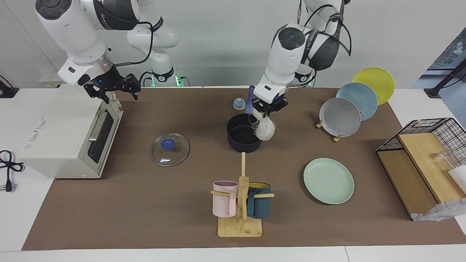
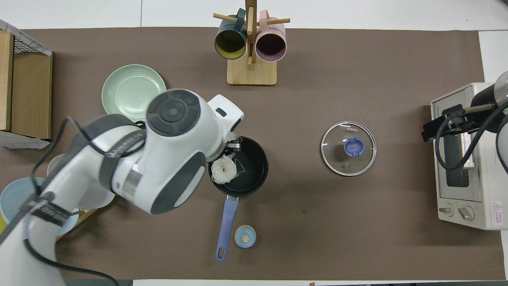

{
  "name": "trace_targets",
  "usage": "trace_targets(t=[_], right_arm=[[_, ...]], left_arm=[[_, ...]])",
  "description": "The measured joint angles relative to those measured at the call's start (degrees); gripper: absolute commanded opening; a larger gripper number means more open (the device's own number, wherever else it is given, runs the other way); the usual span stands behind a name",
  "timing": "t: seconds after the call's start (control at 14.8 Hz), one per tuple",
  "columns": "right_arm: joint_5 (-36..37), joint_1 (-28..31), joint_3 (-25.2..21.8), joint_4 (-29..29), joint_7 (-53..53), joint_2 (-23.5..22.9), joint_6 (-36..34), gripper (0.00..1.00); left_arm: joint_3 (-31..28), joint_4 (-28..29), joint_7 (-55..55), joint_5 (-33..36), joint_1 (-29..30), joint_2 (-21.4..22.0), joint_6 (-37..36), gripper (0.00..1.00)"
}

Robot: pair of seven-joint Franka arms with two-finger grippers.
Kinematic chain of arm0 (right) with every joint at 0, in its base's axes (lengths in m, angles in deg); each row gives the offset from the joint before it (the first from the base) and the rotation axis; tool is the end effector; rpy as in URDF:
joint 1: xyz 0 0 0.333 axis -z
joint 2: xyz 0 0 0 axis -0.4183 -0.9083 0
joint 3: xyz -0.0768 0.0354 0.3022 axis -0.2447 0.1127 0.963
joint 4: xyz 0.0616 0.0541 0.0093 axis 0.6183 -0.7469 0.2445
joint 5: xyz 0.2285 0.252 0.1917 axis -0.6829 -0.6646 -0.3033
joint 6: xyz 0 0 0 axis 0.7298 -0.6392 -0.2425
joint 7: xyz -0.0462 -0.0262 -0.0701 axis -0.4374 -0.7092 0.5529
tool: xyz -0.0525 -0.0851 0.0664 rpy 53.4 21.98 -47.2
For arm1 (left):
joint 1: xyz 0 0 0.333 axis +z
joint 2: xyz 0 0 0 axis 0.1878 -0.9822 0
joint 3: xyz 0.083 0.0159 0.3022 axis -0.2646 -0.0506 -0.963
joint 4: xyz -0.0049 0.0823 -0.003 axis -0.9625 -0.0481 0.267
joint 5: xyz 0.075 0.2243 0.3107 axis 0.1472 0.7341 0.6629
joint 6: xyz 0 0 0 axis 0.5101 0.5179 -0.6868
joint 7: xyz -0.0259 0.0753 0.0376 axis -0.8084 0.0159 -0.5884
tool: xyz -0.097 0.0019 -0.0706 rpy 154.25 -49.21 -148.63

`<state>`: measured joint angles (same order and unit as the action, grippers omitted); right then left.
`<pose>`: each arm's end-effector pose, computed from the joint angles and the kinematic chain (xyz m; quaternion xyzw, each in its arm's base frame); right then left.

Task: Transfer vermicelli from pot to plate
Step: 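Lift the vermicelli with the left gripper while the right gripper sets the lid down, then carry the vermicelli to the green plate and open the left gripper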

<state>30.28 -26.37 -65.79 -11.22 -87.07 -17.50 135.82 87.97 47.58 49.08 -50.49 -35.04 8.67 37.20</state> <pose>0.5451 0.0085 0.5840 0.9948 0.0682 -0.0761 0.0021 0.5124 -0.3014 0.5351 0.9988 0.0041 -0.0354 0.0350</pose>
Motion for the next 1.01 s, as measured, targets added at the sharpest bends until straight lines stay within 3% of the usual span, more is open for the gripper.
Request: trace_targets(t=[0.2, 0.4, 0.67, 1.01], right_arm=[[0.1, 0.58, -0.04, -0.34, 0.0, 0.0, -0.26, 1.0], [0.1, 0.54, -0.08, -0.33, 0.0, 0.19, -0.18, 1.0], [0.16, 0.28, -0.01, -1.07, 0.0, 1.69, -0.19, 1.0], [0.78, 1.15, -0.07, -1.21, 2.32, 1.87, 0.24, 1.0]], left_arm=[[-0.46, -3.57, 9.24, -1.34, 11.24, -1.17, -1.57, 0.0], [-0.62, -3.7, 16.57, -1.73, 19.29, -5.76, 3.55, 0.0], [-0.38, -3.74, 18.8, -1.74, 21.12, -13.34, 13.08, 0.0], [-0.17, -3.59, 22.8, -1.14, 21.12, -18.15, 18.28, 0.0]])
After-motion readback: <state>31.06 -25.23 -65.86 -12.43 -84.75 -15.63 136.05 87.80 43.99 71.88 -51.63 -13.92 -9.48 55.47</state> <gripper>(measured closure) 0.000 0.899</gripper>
